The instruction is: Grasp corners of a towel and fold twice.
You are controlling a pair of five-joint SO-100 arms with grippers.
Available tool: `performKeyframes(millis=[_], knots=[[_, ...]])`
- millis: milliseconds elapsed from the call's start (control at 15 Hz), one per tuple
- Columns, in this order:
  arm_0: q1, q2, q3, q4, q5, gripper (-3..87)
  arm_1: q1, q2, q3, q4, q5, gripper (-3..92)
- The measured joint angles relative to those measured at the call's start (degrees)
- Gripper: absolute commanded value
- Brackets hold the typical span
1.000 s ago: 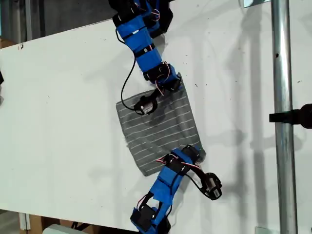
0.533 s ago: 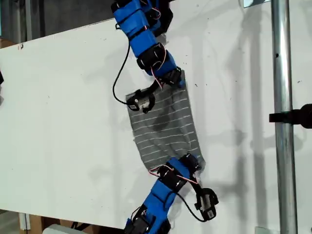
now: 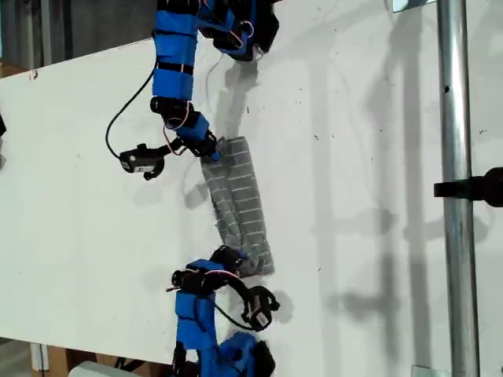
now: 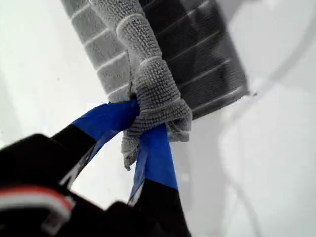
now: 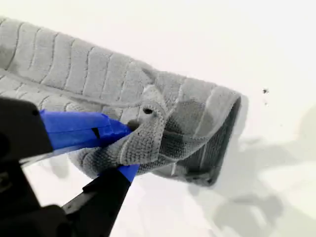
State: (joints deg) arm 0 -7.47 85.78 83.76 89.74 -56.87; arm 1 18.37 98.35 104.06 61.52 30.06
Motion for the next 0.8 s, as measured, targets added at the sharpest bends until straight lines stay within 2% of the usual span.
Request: performKeyframes(millis=[133, 267, 333, 467, 600, 667, 800], knots=[[-9.4, 5.27, 0.26, 1.05, 4.92, -2.9, 5.8, -2.46, -7.73, -0.88, -5.8, -0.2], [-10.28, 7.82, 1.23, 1.58, 5.19, -2.9, 5.45, -2.46, -10.63, -0.18, -6.77, -0.2], [-8.96, 8.0, 3.78, 0.62, 3.6, -2.9, 4.83, -2.64, -9.93, -0.09, -6.15, -0.2], [-2.99, 7.82, 11.25, -5.89, -1.76, -1.9, 2.02, -4.22, -4.22, -1.05, -3.69, -0.2], [1.58, 4.83, 15.47, -11.25, -7.82, 7.6, 1.14, -8.44, -0.26, -2.81, -2.11, -0.2], [1.58, 2.11, 15.91, -12.39, -9.93, 12.7, 1.67, -11.16, 0.0, -4.13, -1.93, -0.2], [0.26, -0.53, 17.49, -12.92, -11.43, 14.0, 4.22, -16.52, 0.0, -6.5, -2.55, -0.2]])
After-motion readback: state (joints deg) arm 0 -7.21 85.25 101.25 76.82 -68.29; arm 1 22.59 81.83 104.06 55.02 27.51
